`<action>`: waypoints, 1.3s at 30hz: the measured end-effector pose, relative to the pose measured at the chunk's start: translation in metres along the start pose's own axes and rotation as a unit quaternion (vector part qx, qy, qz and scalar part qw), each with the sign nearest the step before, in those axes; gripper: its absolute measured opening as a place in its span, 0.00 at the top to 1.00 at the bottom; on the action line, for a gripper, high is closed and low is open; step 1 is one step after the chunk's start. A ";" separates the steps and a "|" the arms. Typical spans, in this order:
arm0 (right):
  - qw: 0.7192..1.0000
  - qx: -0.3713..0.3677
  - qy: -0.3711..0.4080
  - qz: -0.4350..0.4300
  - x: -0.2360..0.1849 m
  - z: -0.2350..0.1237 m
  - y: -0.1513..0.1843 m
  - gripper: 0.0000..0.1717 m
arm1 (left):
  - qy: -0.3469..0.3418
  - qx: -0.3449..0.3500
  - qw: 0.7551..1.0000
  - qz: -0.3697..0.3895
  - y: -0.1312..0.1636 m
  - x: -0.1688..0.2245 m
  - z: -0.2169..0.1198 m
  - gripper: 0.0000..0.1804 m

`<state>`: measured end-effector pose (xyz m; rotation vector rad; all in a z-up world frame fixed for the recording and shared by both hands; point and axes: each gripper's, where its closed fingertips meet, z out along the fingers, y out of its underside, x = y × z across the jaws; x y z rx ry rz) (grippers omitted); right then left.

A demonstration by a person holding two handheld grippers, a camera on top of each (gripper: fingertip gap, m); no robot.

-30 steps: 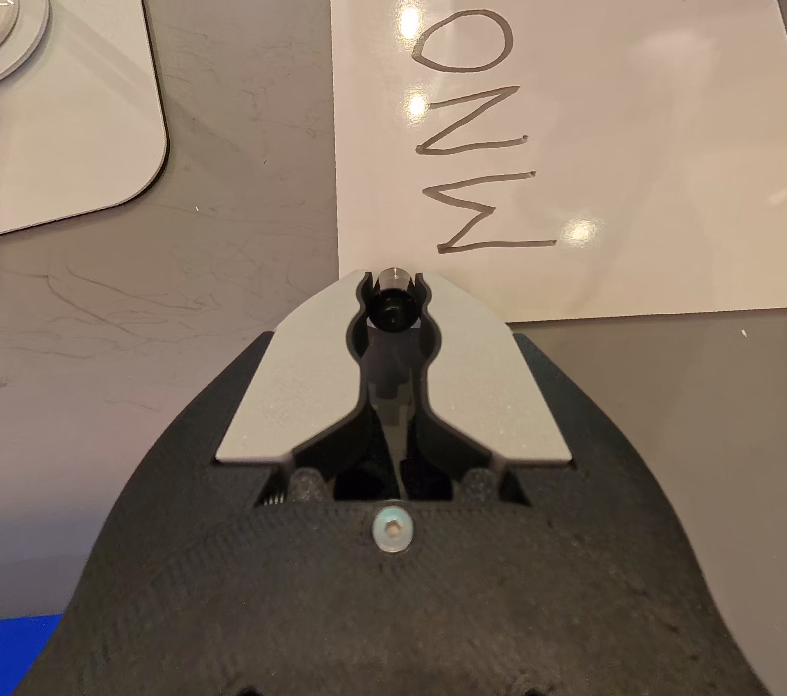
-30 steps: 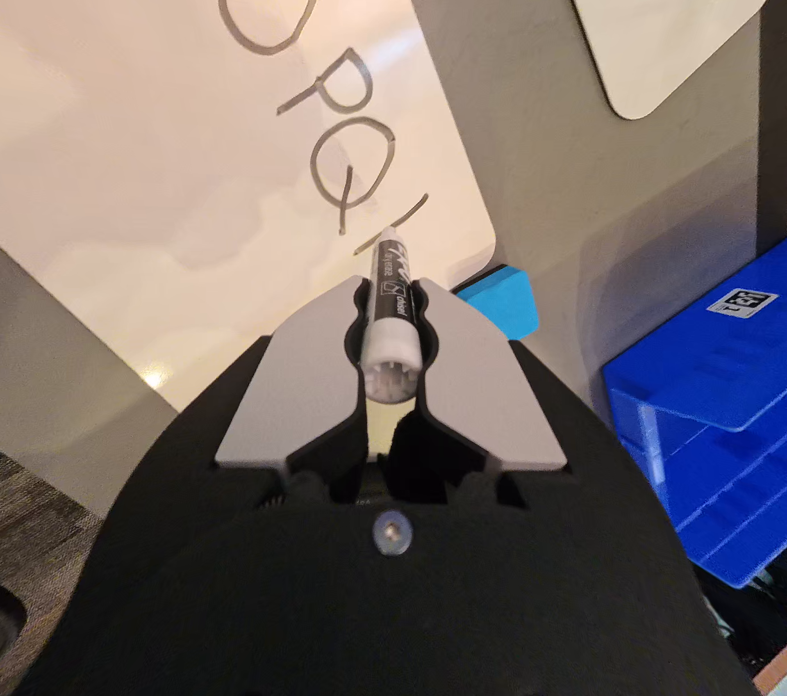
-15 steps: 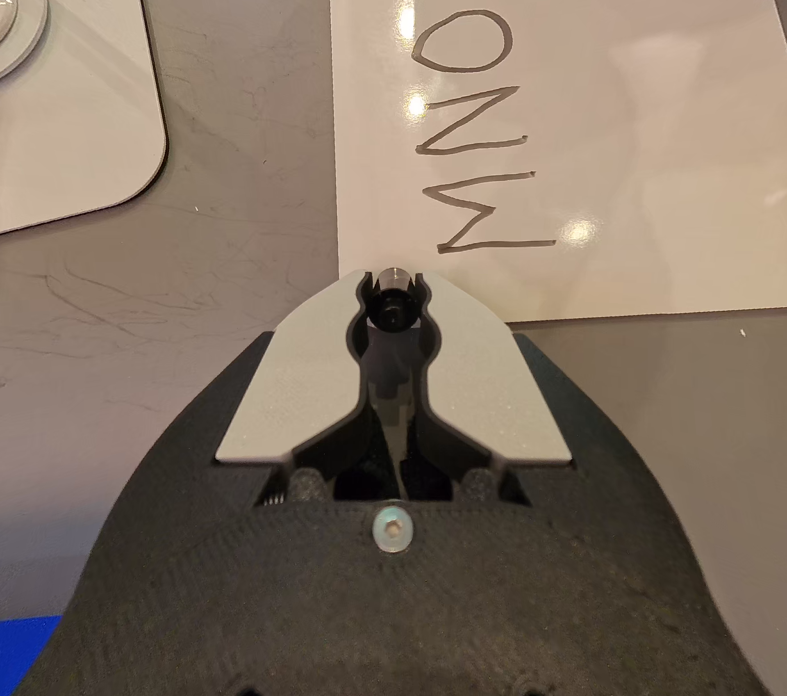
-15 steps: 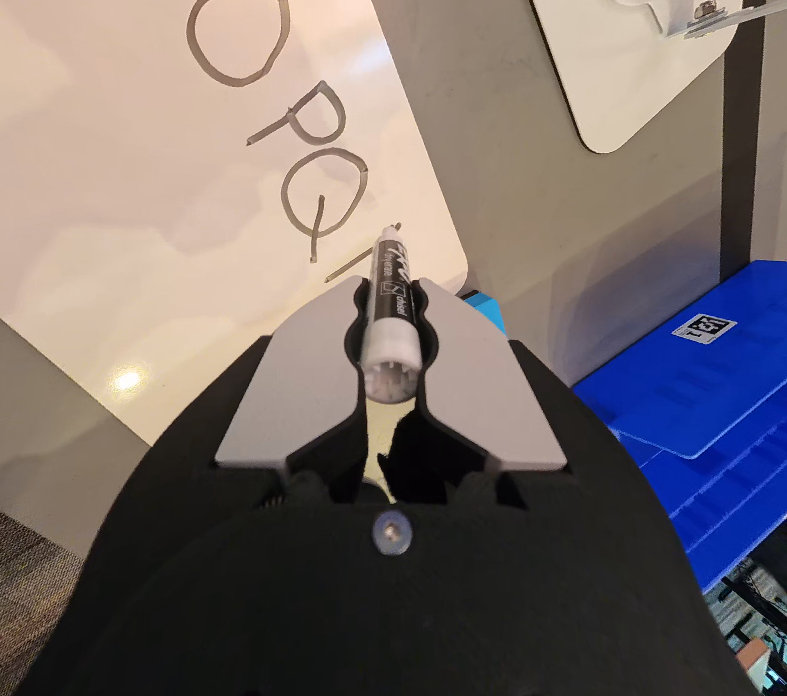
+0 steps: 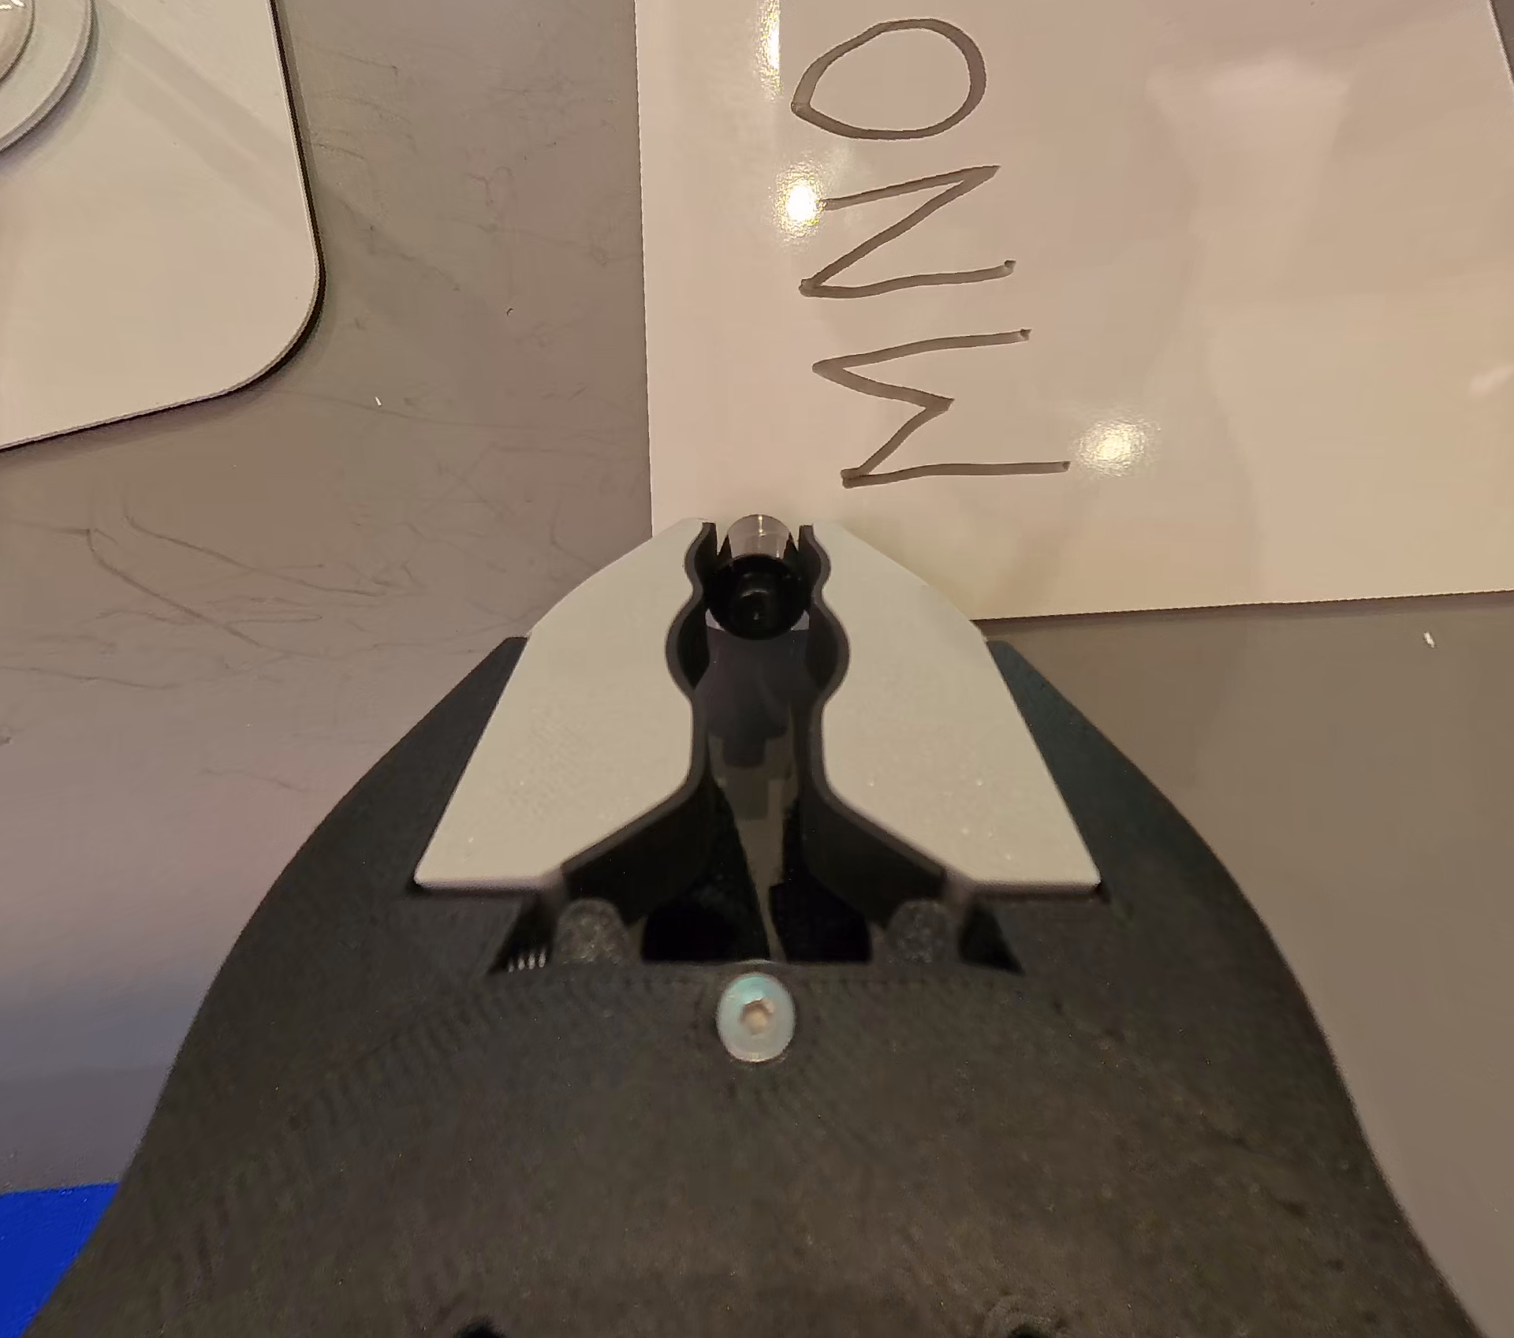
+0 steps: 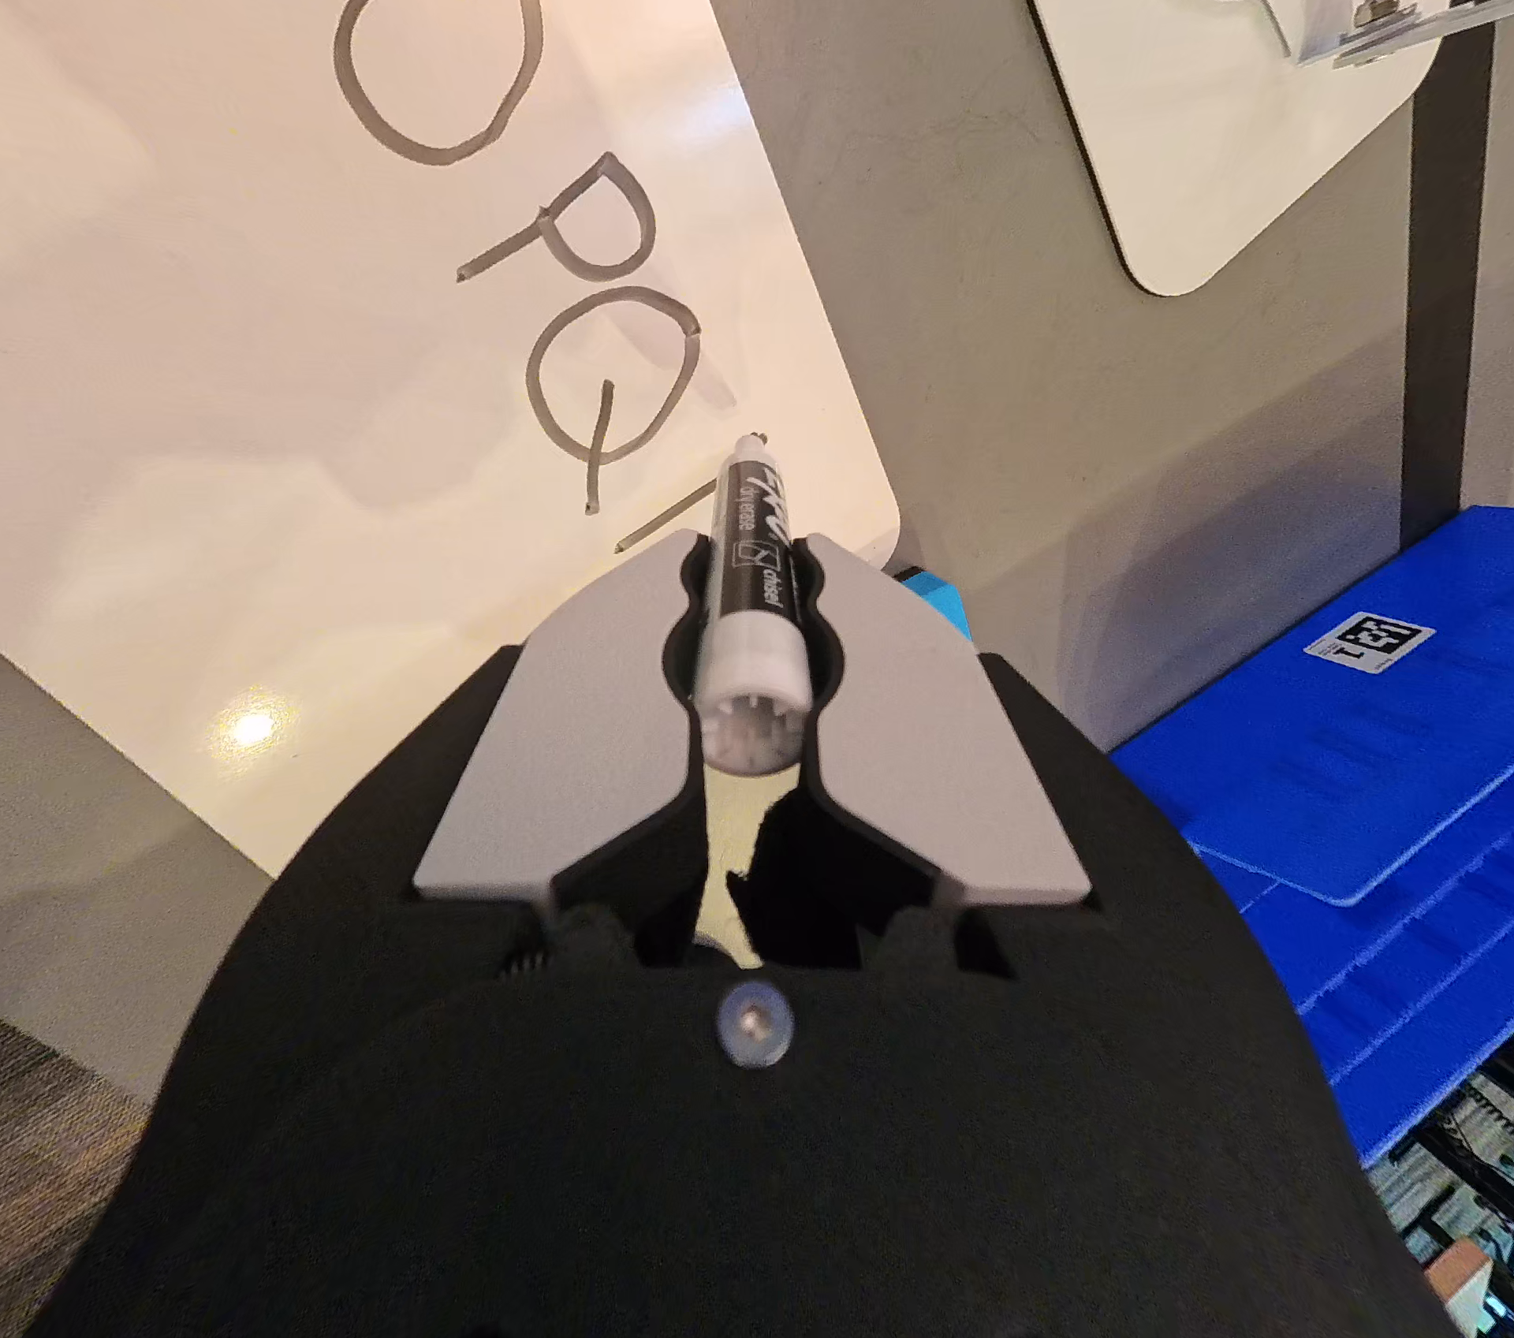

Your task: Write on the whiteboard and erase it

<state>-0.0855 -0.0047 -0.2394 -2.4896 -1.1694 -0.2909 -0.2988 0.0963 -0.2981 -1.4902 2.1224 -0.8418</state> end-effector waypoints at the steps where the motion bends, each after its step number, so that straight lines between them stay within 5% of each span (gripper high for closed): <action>1: 1.000 0.000 -0.001 0.000 0.000 0.001 0.000 0.88 | 0.000 0.000 1.000 0.000 0.000 0.000 0.000 0.89; 39: 1.000 -0.028 -0.013 0.002 -0.015 -0.003 0.023 0.88 | -0.001 0.000 1.000 0.000 0.000 0.000 0.000 0.89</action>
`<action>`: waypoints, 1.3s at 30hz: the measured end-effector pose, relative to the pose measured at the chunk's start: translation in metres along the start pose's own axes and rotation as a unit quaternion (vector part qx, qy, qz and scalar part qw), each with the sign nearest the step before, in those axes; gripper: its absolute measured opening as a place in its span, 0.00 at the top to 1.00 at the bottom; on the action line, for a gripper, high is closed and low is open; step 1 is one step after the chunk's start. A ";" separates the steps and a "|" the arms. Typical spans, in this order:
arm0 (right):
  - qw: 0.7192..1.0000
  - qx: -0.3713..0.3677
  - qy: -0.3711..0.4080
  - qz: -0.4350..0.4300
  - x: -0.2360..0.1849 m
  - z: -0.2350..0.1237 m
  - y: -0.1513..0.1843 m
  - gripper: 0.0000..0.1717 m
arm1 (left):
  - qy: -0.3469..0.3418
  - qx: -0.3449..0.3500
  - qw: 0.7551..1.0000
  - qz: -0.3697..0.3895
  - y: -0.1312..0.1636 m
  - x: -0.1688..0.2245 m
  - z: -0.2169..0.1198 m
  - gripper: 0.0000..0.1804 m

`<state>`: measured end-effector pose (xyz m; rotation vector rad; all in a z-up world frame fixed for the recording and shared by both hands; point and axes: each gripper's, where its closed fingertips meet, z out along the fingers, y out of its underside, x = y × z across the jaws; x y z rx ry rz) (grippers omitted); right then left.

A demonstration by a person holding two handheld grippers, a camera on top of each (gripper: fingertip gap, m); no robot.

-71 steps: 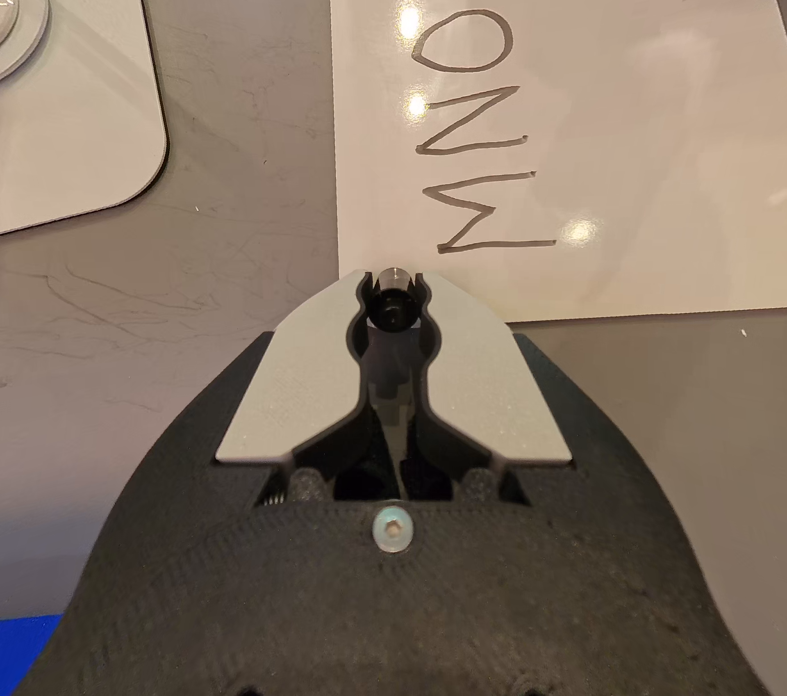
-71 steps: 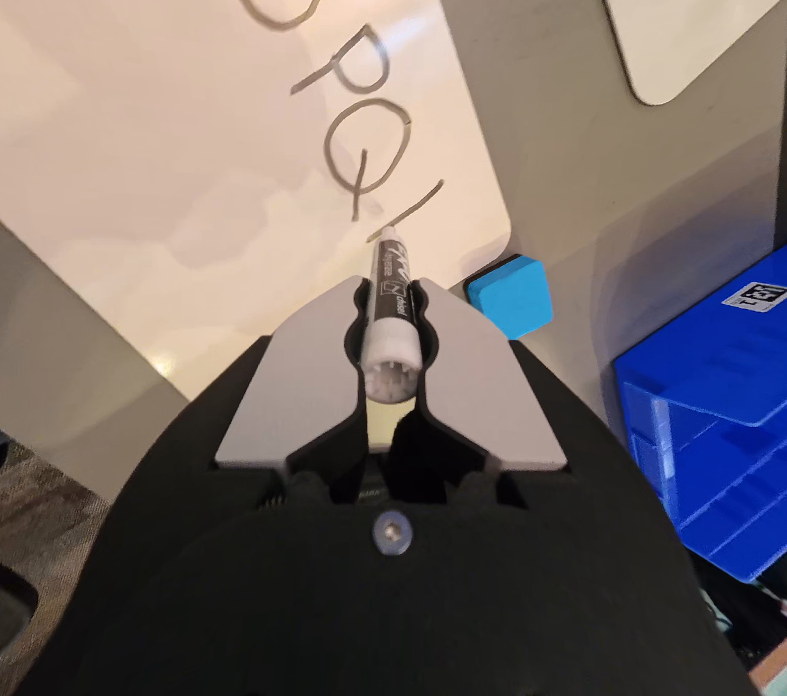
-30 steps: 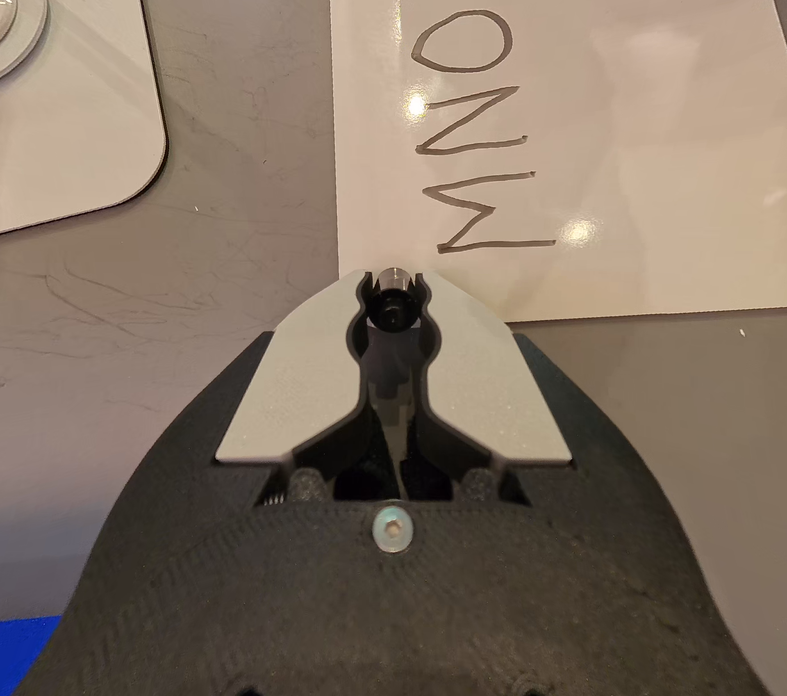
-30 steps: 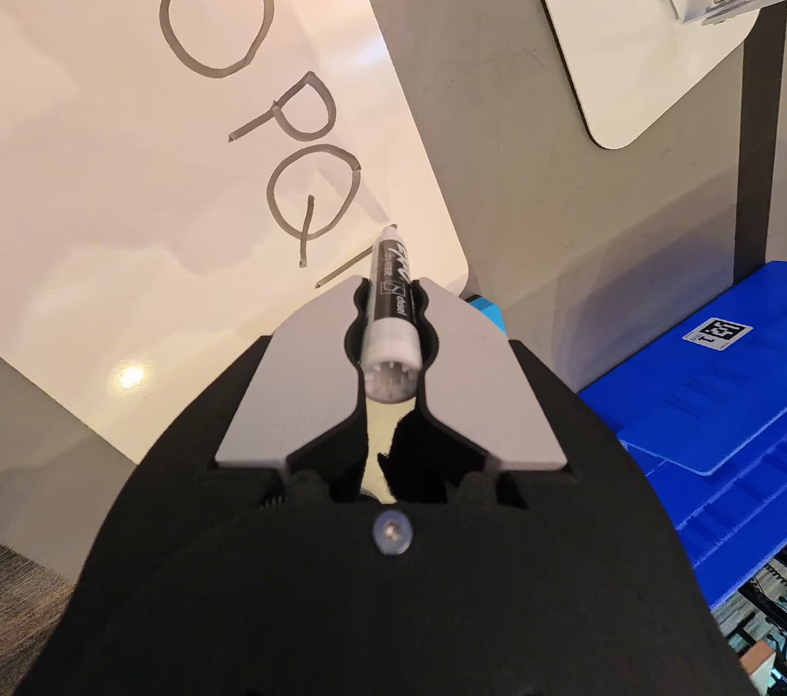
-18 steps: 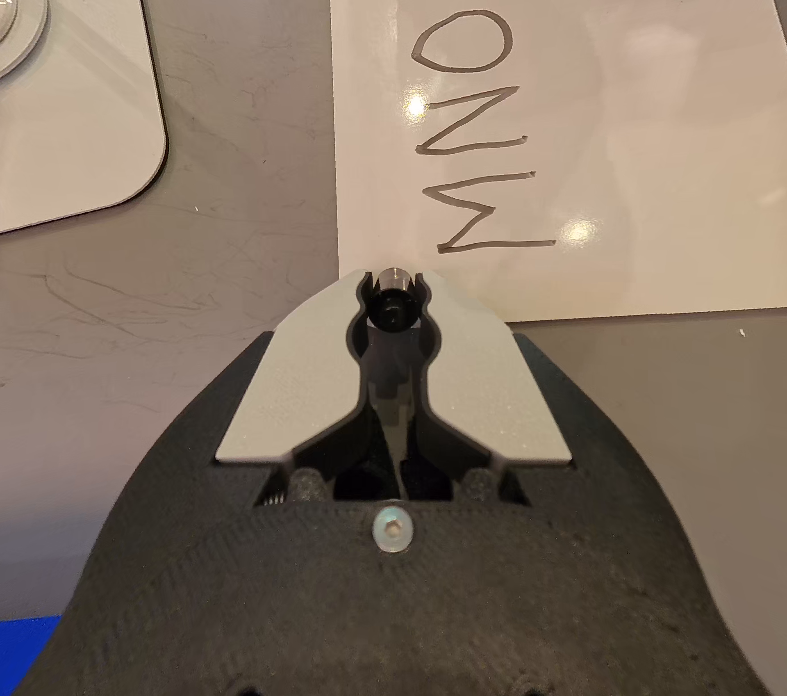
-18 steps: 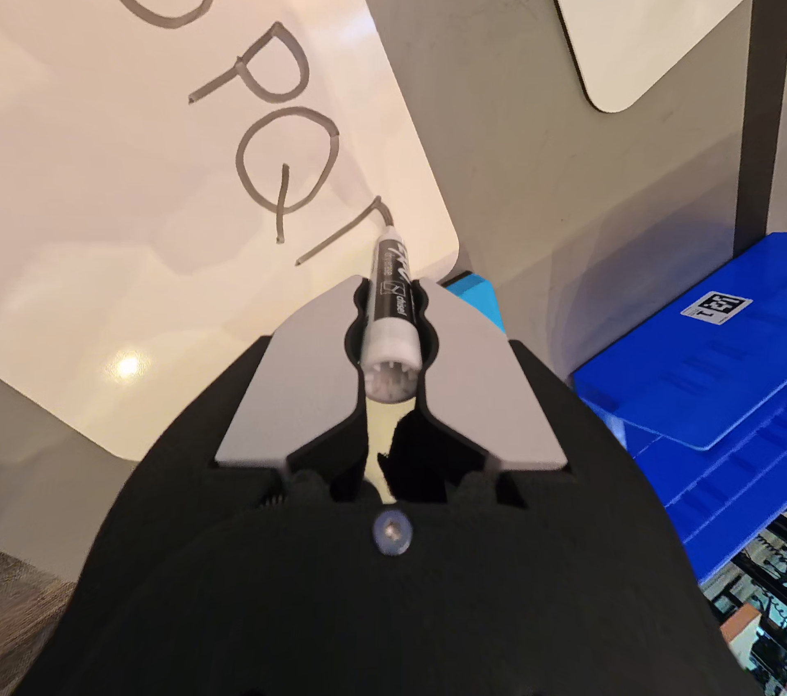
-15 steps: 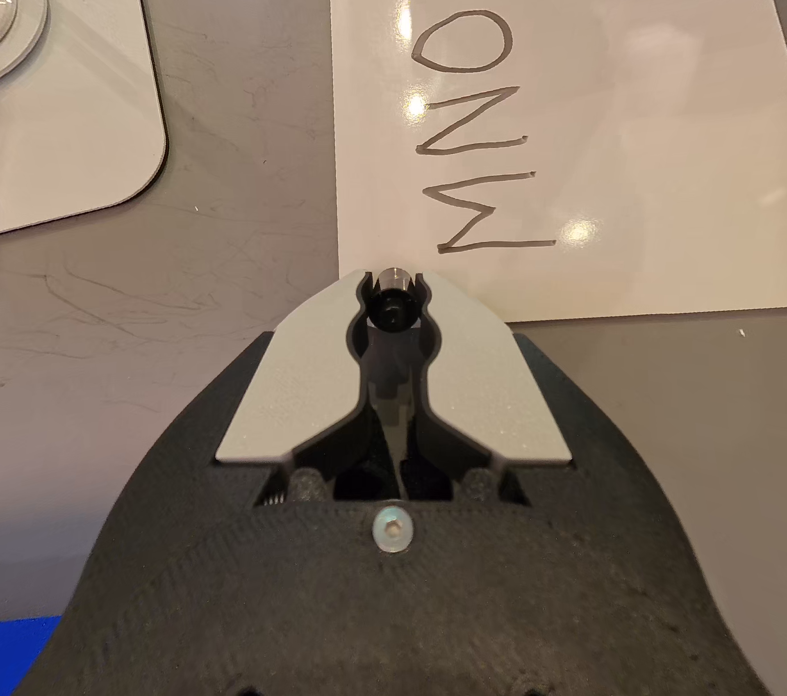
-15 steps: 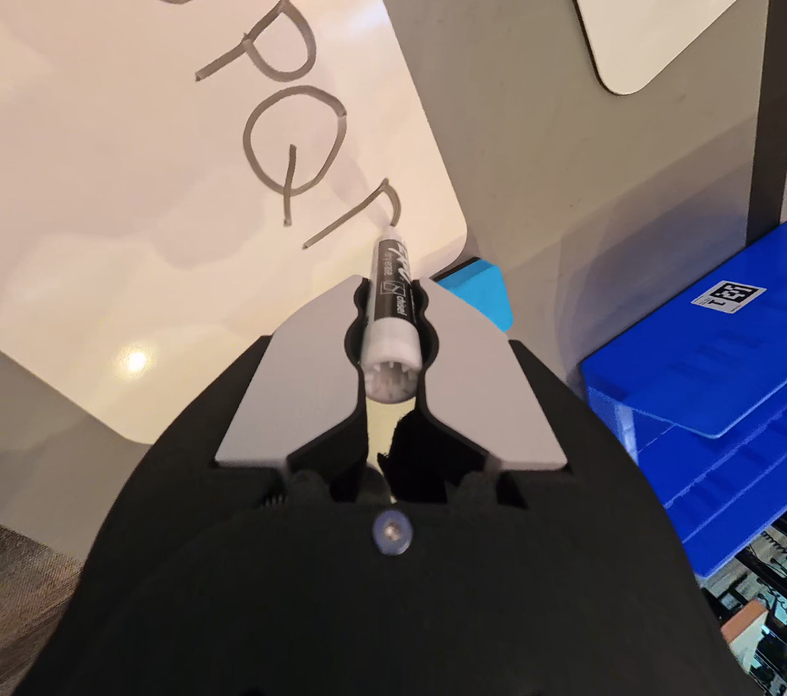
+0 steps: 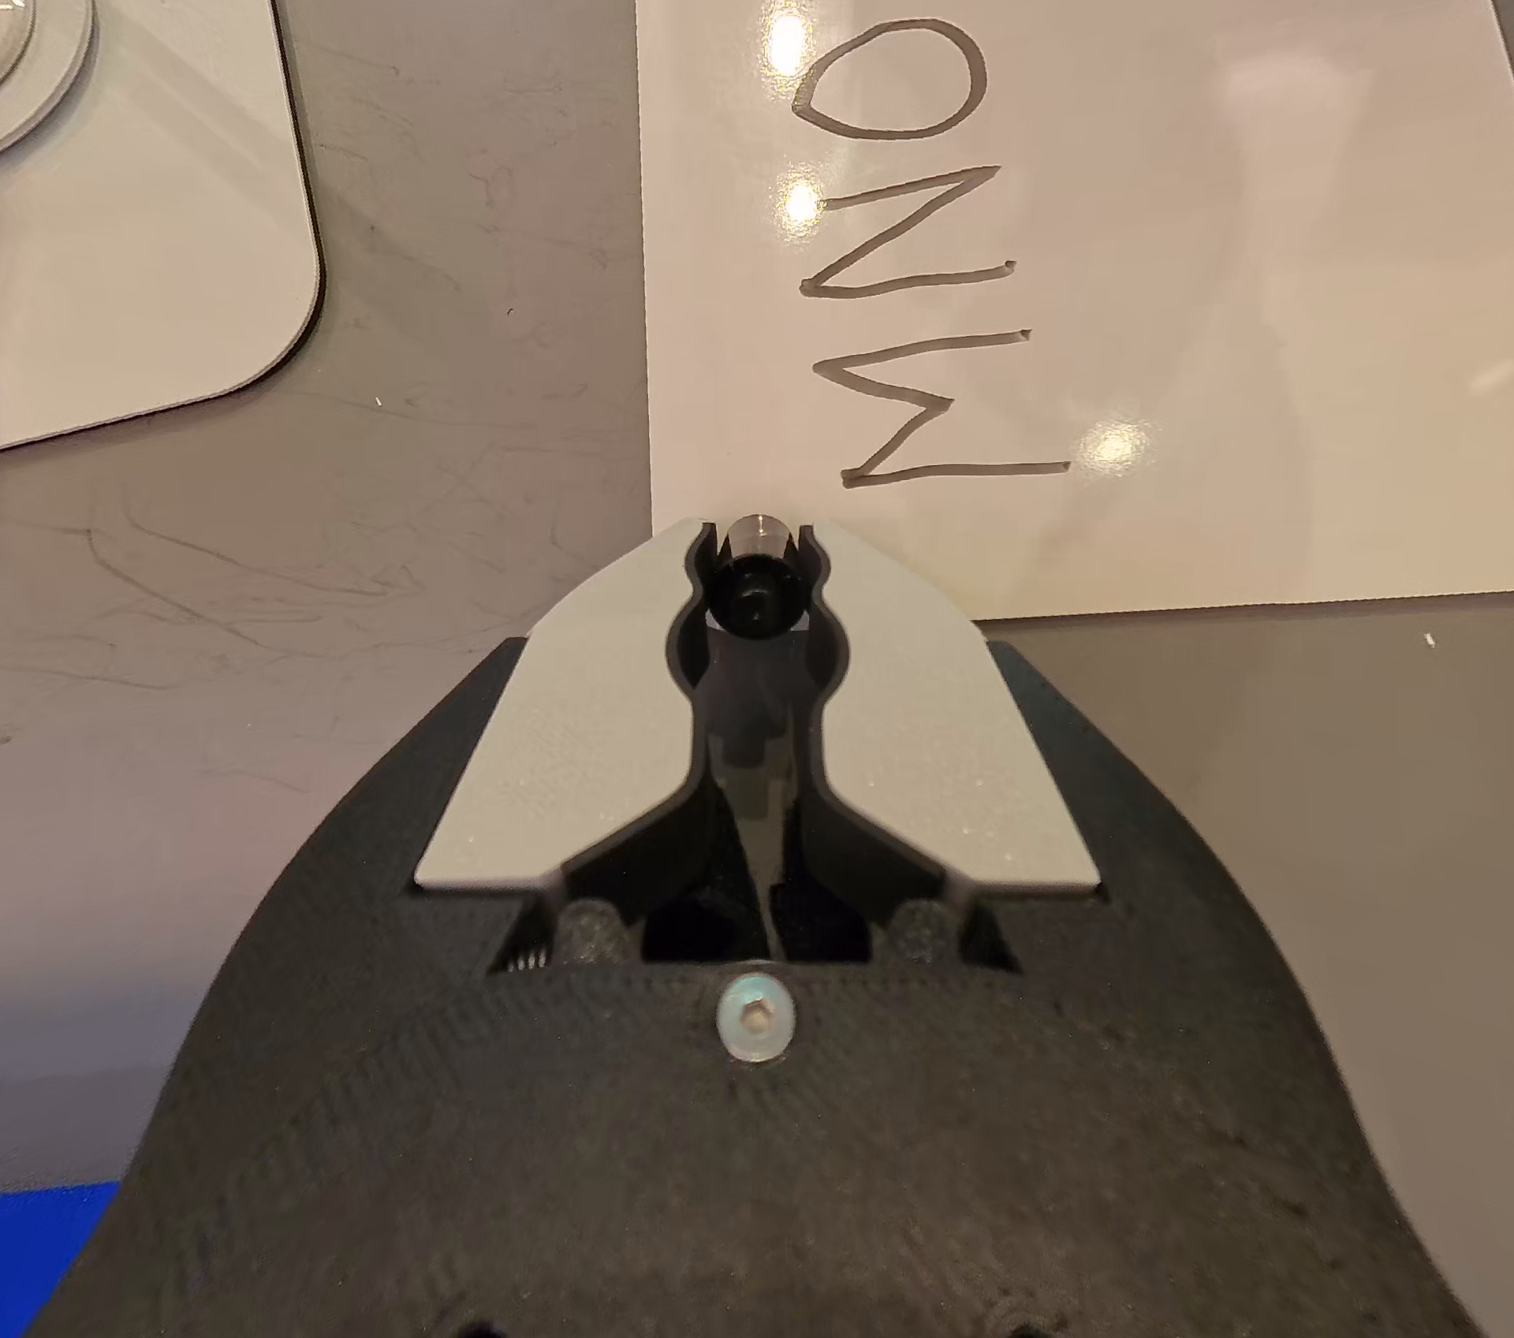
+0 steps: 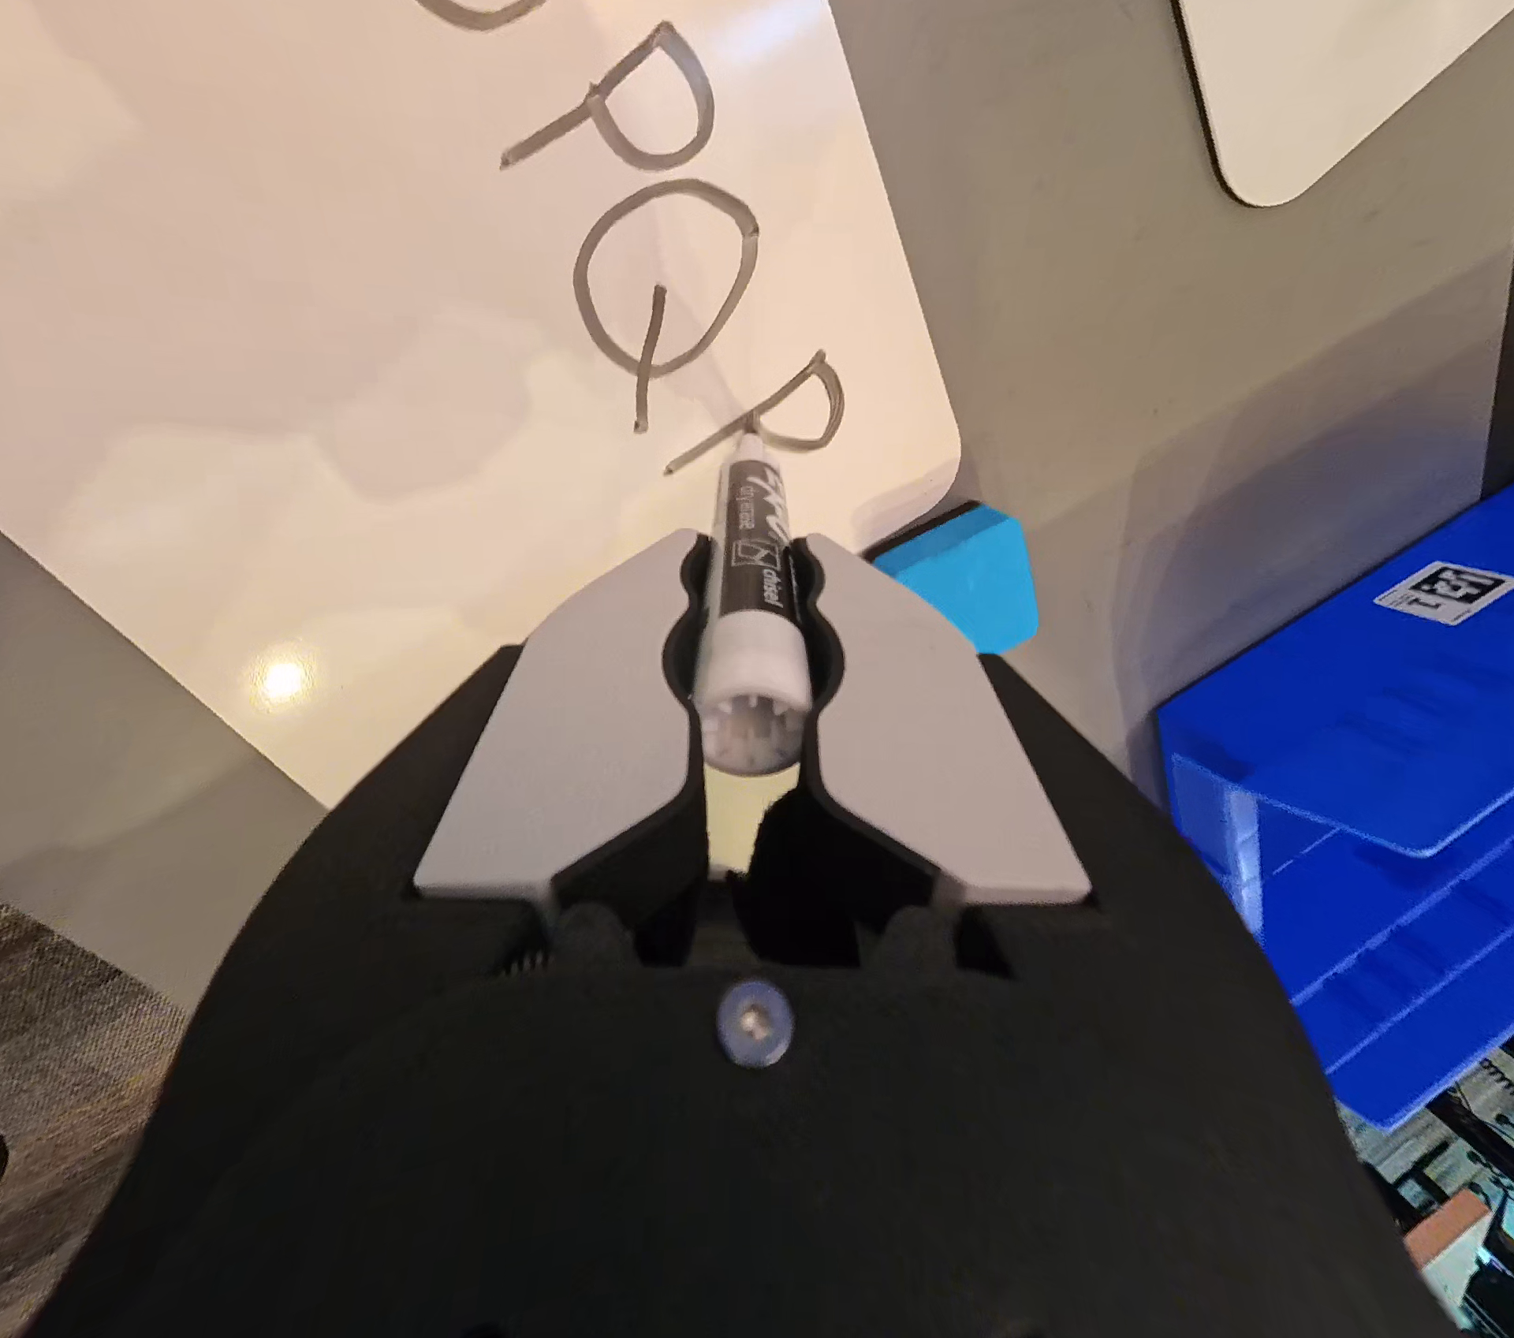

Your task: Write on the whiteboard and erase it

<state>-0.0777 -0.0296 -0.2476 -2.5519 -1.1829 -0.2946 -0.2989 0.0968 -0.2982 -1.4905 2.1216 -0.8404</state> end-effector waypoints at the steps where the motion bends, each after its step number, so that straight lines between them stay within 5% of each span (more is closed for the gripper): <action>1: 1.000 -0.004 0.002 0.002 0.000 -0.001 0.004 0.88 | 0.000 0.000 1.000 0.000 0.000 0.000 0.000 0.89; 9: 1.000 -0.014 0.002 0.028 -0.008 -0.009 0.030 0.88 | 0.000 0.000 1.000 0.000 0.000 0.000 0.000 0.89; 31: 0.996 0.059 0.048 0.044 0.017 -0.045 0.028 0.88 | -0.012 -0.009 1.000 0.003 -0.005 -0.009 0.002 0.89; 39: 0.986 0.161 0.040 0.009 0.047 -0.070 -0.003 0.88 | -0.064 0.024 0.997 0.039 -0.056 -0.021 -0.026 0.89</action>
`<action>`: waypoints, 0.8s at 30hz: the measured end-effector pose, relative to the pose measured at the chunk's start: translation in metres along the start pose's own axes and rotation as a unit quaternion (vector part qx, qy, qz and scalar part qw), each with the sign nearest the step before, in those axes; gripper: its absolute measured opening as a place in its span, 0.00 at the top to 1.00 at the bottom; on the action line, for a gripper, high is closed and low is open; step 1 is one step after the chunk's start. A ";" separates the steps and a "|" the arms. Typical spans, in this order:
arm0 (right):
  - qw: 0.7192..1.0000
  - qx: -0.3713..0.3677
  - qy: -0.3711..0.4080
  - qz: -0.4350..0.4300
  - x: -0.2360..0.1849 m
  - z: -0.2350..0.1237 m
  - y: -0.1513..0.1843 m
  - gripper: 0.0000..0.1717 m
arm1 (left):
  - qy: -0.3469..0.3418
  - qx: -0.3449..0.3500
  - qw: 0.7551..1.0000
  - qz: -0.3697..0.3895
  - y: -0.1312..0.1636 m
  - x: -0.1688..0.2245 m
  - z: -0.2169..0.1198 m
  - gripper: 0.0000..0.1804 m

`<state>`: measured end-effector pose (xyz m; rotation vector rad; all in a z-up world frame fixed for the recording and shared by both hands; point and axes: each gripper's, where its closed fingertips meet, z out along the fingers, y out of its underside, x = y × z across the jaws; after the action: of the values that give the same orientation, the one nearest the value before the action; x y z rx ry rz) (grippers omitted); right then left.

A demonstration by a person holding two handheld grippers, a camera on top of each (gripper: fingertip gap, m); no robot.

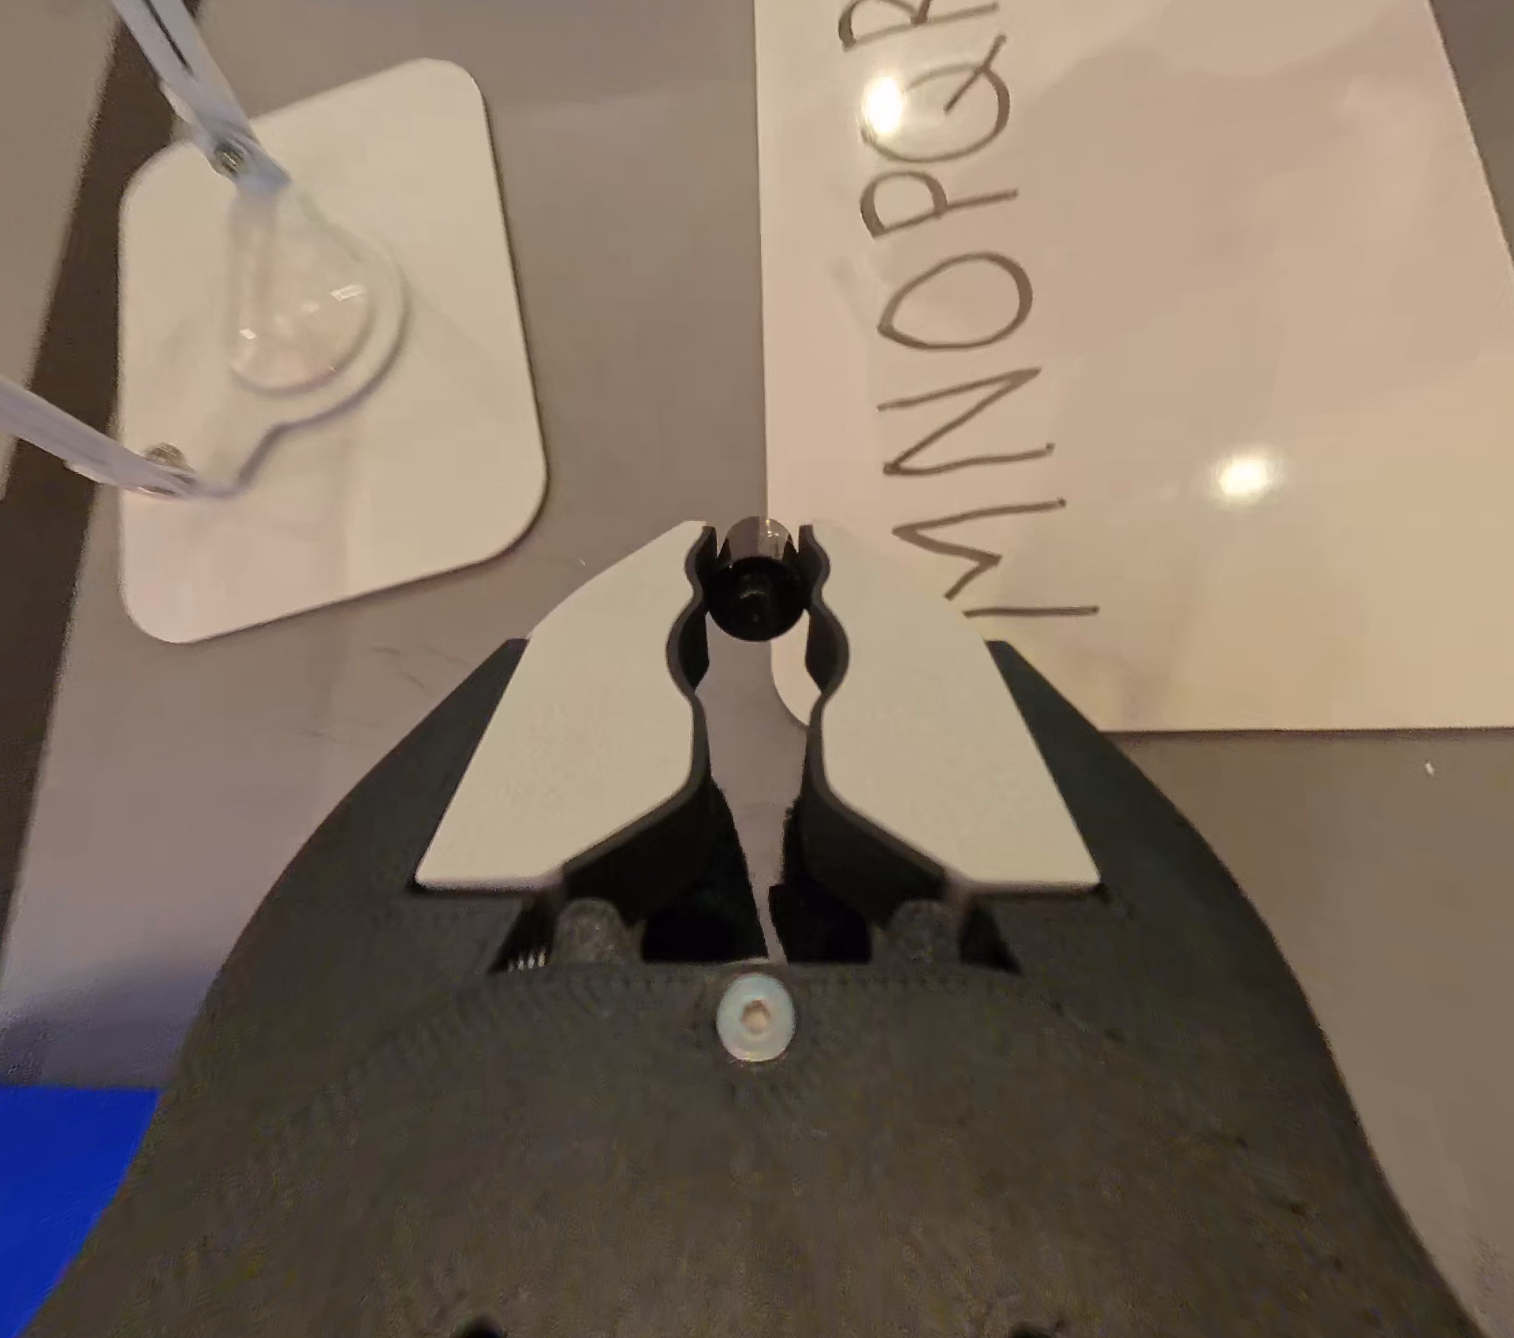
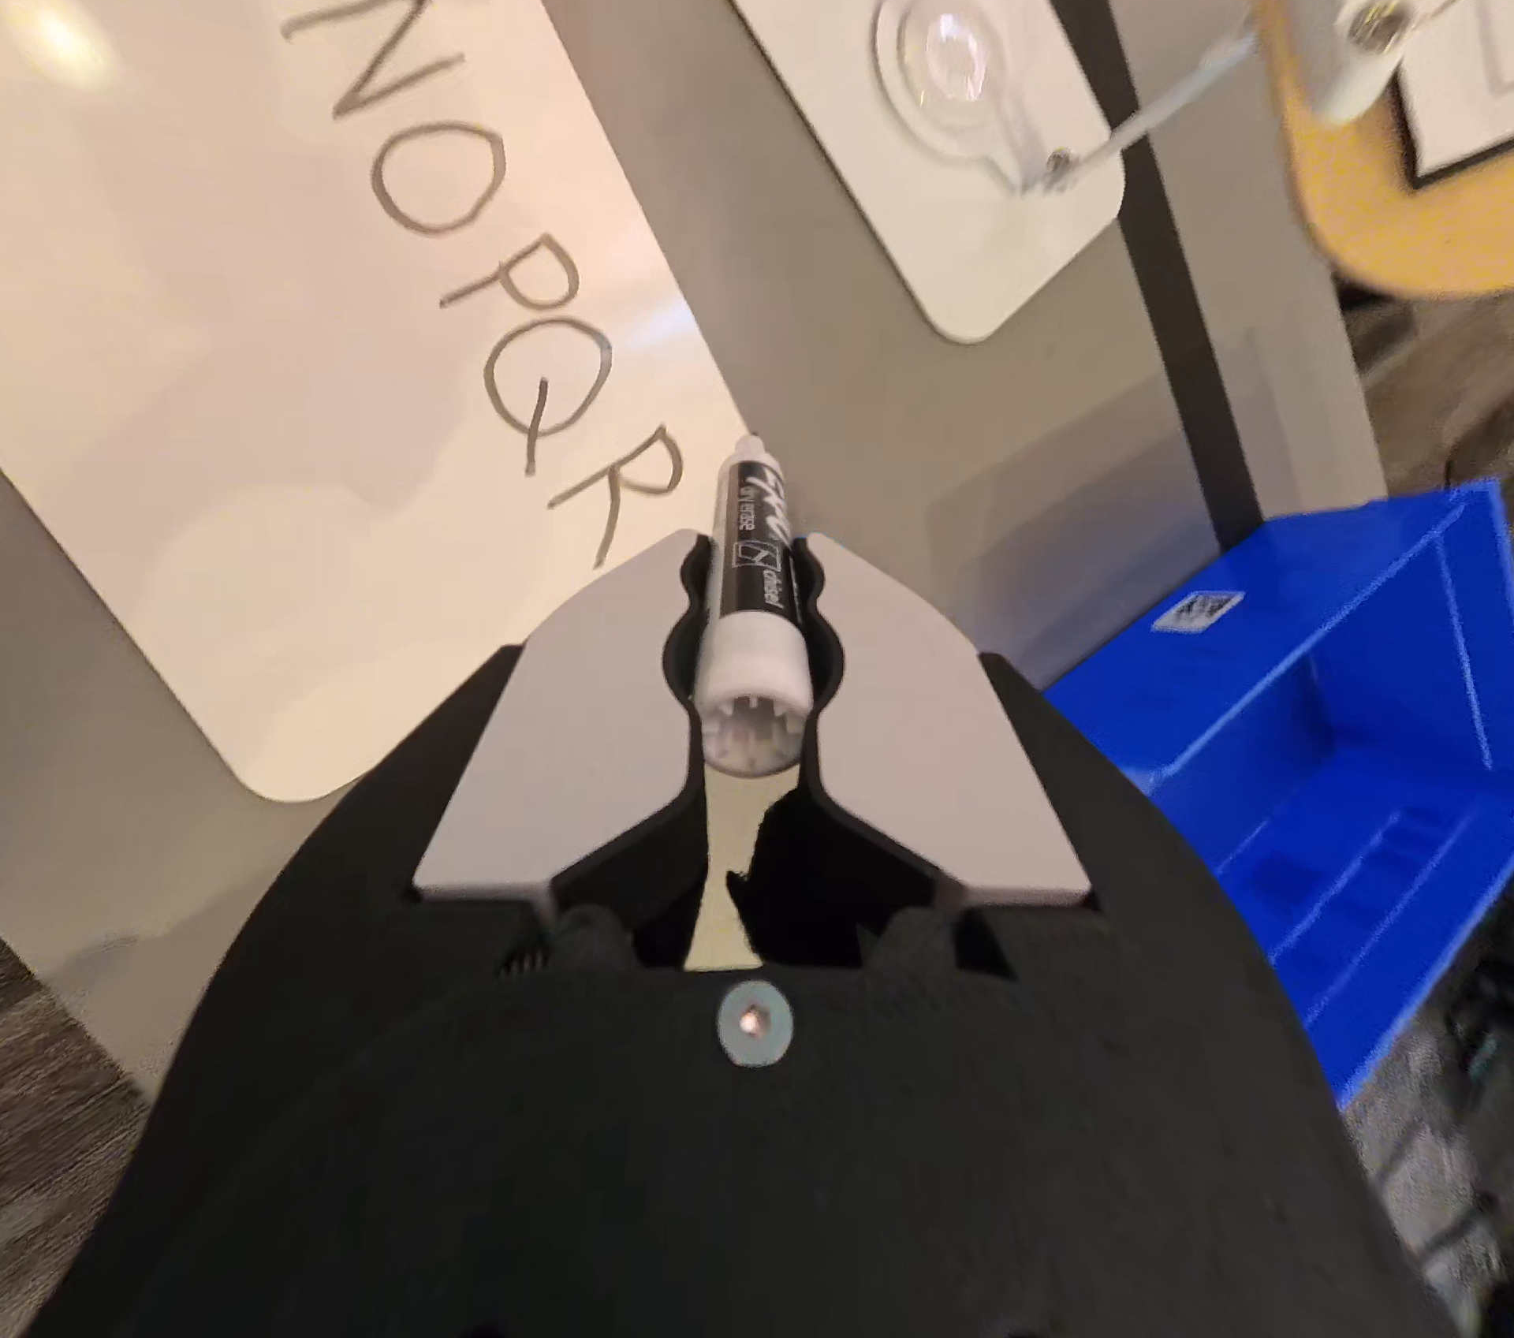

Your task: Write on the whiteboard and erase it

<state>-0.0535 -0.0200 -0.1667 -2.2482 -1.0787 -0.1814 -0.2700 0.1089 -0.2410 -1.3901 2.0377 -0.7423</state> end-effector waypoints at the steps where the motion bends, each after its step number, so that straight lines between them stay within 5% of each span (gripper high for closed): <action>1: 1.000 0.018 -0.008 -0.009 0.005 0.000 -0.008 0.88 | -0.005 0.005 1.000 0.004 -0.008 -0.003 -0.004 0.89; 8: 0.973 0.181 -0.099 -0.102 0.031 -0.004 -0.079 0.88 | -0.038 0.030 0.999 0.023 -0.060 -0.018 -0.011 0.89; 14: 0.934 0.249 -0.168 -0.193 0.027 -0.015 -0.112 0.88 | -0.077 0.047 0.995 0.034 -0.092 -0.025 -0.021 0.89; 24: 0.908 0.373 -0.106 -0.160 0.031 -0.020 -0.145 0.88 | -0.089 0.207 0.974 0.019 -0.147 -0.012 -0.041 0.89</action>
<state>-0.1383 0.0562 -0.0690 -1.4164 -1.3429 0.3078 -0.2020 0.0802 -0.1071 -1.1290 1.6499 -0.9279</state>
